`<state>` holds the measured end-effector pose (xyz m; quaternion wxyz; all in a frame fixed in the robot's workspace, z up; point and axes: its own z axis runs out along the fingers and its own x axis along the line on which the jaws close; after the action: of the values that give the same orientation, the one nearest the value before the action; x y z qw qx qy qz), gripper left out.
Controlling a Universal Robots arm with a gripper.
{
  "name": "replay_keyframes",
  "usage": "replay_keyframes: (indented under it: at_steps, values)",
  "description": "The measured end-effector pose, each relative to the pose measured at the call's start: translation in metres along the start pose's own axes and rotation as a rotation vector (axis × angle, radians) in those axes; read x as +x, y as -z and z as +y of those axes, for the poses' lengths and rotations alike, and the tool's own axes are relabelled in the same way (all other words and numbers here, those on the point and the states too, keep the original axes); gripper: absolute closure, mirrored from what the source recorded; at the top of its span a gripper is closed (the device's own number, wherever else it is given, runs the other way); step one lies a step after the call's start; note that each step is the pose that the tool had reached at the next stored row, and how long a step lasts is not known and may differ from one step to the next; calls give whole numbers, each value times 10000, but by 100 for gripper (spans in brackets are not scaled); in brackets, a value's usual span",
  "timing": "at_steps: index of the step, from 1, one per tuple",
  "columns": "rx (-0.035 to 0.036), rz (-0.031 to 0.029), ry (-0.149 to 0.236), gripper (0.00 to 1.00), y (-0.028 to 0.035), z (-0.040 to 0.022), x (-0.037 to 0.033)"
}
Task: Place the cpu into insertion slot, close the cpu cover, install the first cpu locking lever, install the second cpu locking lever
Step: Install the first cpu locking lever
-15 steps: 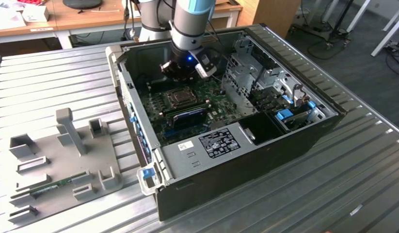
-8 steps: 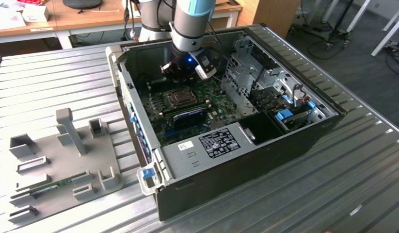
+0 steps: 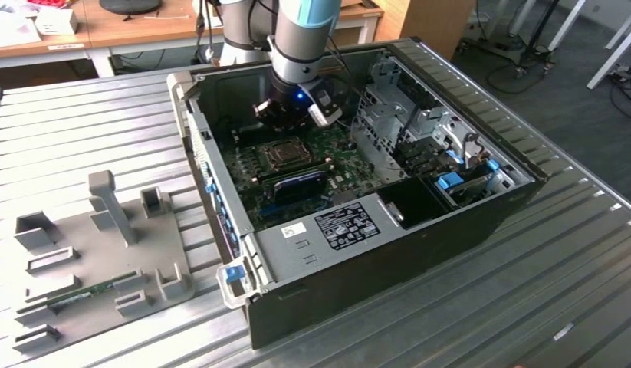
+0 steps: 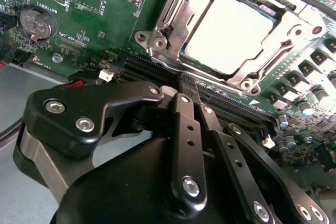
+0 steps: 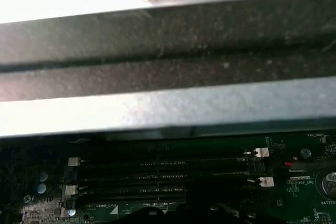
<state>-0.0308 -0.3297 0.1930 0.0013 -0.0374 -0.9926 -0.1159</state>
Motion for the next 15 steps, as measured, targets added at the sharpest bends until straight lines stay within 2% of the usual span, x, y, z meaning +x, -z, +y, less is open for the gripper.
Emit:
replay_keyframes:
  at_steps: [15]
  values:
    - [-4,-4,1,90,-8,-1,-1]
